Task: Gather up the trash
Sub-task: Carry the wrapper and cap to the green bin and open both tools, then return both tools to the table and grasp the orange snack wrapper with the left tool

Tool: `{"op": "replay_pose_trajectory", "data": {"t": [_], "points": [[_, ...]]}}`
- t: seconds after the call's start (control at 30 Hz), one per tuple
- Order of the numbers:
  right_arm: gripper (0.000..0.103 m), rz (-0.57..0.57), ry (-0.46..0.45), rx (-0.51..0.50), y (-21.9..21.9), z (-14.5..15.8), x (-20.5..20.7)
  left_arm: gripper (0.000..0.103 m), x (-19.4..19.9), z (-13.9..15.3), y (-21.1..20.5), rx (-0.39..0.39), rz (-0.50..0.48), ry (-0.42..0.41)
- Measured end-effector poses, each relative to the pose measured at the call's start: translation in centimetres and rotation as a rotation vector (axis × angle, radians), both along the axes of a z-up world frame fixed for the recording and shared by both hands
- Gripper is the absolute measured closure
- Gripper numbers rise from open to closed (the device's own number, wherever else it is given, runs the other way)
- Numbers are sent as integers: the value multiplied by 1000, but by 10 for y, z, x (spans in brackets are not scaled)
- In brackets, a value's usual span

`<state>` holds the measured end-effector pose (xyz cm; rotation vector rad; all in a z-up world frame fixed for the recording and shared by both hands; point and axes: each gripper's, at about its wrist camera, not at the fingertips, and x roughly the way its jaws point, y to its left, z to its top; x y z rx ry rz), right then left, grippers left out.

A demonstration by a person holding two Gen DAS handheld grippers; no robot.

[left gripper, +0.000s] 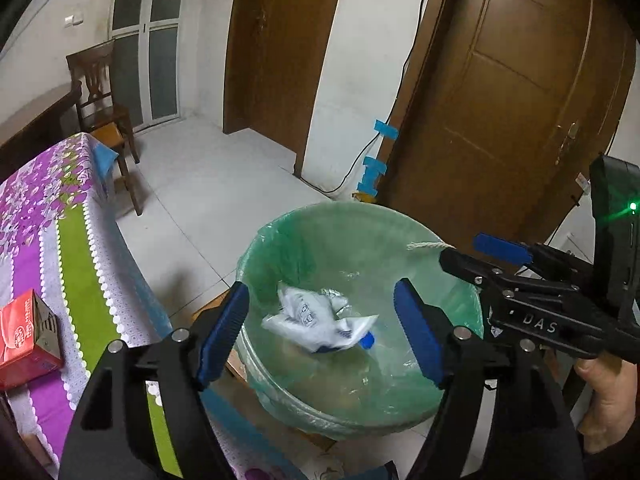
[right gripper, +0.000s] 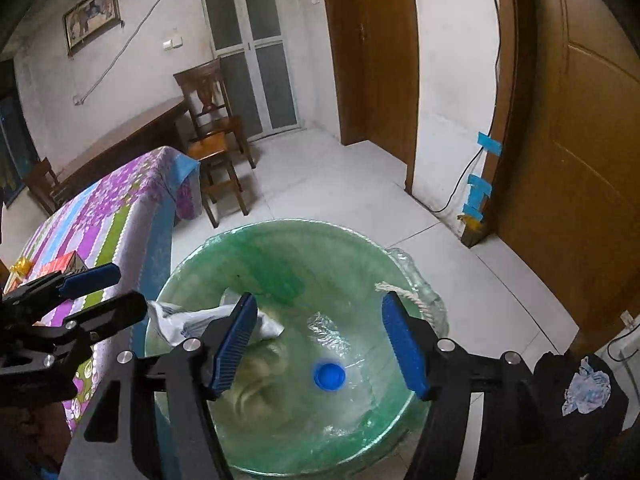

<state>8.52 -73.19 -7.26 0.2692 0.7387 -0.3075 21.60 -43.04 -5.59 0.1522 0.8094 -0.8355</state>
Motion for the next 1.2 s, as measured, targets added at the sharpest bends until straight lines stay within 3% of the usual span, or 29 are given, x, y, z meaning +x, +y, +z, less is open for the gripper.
{"op": "replay_pose_trajectory", "data": {"t": [0.33, 0.53, 0.67, 0.8, 1.0, 1.13, 1.2], "points": [[37, 36, -103, -40, 40, 38, -33, 31, -19, 16, 22, -15, -1, -25], [34, 155, -215, -45, 113, 62, -51, 29, -37, 37, 95, -33, 42, -86], [34, 261, -254, -23, 169, 68, -51, 25, -45, 47, 172, -34, 125, -118], [34, 372, -263, 0, 232, 67, -45, 25, -45, 48, 255, -16, 261, -125], [34, 520, -224, 32, 315, 53, -31, 25, -51, 35, 423, -22, 616, -93], [34, 609, -180, 57, 364, 39, -21, 25, -52, 18, 504, -56, 811, -37], [34, 639, -164, 67, 382, 33, -14, 25, -52, 10, 529, -85, 863, -6]]}}
